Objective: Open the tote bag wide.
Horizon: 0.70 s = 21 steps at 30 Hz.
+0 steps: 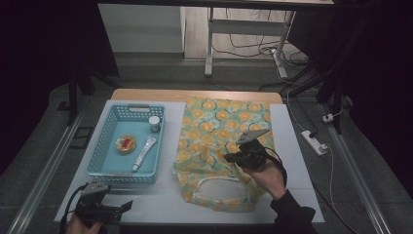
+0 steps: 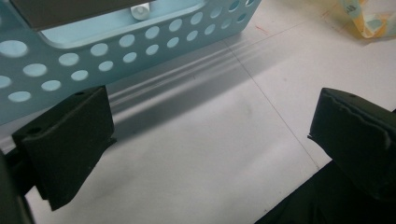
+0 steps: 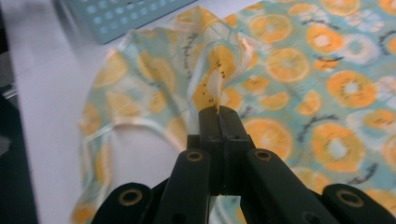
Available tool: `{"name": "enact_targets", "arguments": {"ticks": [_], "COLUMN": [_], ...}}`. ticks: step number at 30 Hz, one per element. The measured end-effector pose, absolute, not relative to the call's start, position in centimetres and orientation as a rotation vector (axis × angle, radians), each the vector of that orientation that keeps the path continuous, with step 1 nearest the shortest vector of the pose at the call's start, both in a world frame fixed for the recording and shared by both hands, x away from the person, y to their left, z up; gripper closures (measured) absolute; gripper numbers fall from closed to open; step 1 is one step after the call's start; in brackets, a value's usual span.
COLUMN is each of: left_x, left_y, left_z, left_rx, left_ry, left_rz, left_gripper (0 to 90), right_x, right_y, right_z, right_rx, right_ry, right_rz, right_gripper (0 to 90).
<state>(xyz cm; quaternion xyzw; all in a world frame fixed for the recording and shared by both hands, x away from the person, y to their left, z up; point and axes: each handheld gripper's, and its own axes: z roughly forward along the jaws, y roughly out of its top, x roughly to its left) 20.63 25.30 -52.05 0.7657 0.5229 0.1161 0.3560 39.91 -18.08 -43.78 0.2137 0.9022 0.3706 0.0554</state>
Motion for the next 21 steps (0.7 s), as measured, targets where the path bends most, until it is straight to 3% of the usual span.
{"name": "enact_targets", "arguments": {"ticks": [21], "left_x": [20.6], "left_y": [25.4], "left_z": [-52.1], "left_rx": [1.971], "left_ry": [1.356], "left_rz": [0.298], "left_gripper": [0.3], "right_x": [48.6], "right_y": [-15.1], "right_z": [-44.3], "right_rx": [0.711], "right_ry": [2.646], "right_rz": [1.07], "right_gripper": [89.5]}}
